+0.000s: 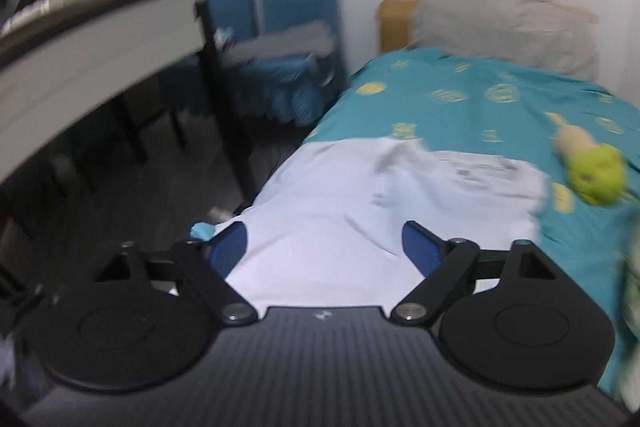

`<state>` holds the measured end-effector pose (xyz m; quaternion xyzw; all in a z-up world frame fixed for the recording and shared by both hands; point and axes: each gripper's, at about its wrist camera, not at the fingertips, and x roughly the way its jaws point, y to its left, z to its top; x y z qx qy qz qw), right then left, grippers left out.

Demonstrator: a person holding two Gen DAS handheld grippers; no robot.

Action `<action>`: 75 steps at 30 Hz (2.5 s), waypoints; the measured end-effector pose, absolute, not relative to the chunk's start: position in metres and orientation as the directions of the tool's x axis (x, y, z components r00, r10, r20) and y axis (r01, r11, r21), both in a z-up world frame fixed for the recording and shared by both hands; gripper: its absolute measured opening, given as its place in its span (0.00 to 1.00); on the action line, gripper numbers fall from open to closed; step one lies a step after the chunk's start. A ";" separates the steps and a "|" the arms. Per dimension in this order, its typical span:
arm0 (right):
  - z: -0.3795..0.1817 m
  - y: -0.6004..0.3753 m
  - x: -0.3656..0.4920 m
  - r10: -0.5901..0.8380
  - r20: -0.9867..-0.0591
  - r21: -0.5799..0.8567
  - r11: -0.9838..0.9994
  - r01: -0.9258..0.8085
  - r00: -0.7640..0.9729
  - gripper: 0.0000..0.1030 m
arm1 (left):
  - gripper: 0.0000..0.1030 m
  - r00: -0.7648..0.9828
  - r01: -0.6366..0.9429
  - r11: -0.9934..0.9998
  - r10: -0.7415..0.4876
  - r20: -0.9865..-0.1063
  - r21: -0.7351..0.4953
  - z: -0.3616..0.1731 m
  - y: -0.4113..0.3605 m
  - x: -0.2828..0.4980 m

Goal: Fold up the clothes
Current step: 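Move the right gripper to the T-shirt hem and grasp it, then lift the hem with the right gripper, fold it toward the collar, release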

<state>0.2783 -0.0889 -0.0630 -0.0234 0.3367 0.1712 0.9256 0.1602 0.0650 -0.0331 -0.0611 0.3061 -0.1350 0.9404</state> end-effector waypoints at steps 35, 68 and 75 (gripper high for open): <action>-0.259 0.245 0.475 -0.224 -0.926 -0.366 0.326 -0.872 0.305 0.24 | 1.00 0.661 -0.060 0.900 -0.288 -0.693 -0.432 -0.129 0.152 0.231; -0.288 0.264 0.449 -0.272 -0.882 -0.410 0.040 -0.911 0.385 0.59 | 1.00 0.645 -0.101 0.874 -0.306 -0.700 -0.475 -0.140 0.154 0.240; -0.268 0.256 0.457 -0.197 -0.901 -0.422 0.194 -0.885 0.387 0.07 | 1.00 0.649 -0.087 0.889 -0.291 -0.702 -0.450 -0.141 0.151 0.241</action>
